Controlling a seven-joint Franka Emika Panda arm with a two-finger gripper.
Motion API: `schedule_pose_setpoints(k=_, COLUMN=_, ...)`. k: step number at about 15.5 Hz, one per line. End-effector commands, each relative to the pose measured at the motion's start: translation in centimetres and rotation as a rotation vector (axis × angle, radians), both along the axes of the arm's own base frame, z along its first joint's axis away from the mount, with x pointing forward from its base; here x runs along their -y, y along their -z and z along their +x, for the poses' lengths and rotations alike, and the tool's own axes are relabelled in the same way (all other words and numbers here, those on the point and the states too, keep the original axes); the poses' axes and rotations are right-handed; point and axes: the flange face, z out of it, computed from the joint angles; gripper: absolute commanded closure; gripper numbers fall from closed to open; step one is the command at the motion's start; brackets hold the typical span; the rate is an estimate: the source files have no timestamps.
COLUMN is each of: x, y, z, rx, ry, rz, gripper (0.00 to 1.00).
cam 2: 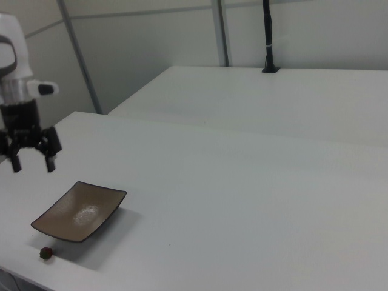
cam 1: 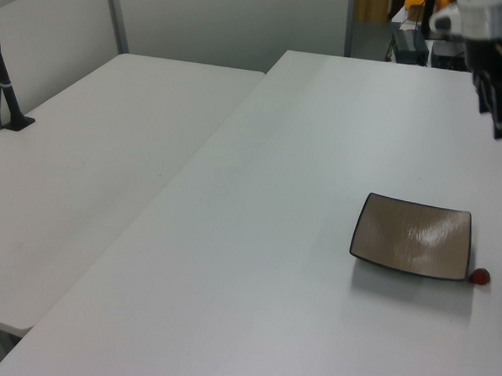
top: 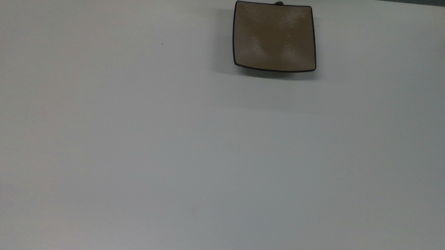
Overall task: Strawberries on a ceramic plate
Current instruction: 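Lower the open gripper down over the strawberry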
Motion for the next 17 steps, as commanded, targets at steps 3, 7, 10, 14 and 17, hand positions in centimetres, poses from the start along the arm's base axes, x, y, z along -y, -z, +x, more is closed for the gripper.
schedule_pose_setpoints(k=3, x=-0.1, y=4.3, z=-3.6, rx=-0.038, ry=-0.003, rz=0.045, gripper=0.00)
schedule_pose_setpoints(k=7, x=-0.8, y=8.1, z=-5.8, rx=-0.020, ry=-0.039, rz=0.039, gripper=0.00)
schedule_pose_setpoints(k=10, x=-1.3, y=10.2, z=-6.4, rx=-0.003, ry=-0.055, rz=0.039, gripper=0.00)
schedule_pose_setpoints(k=14, x=-1.8, y=13.2, z=-6.7, rx=0.049, ry=-0.066, rz=0.049, gripper=0.00)
schedule_pose_setpoints(k=17, x=-2.6, y=15.6, z=-7.9, rx=0.073, ry=-0.102, rz=0.034, gripper=0.00)
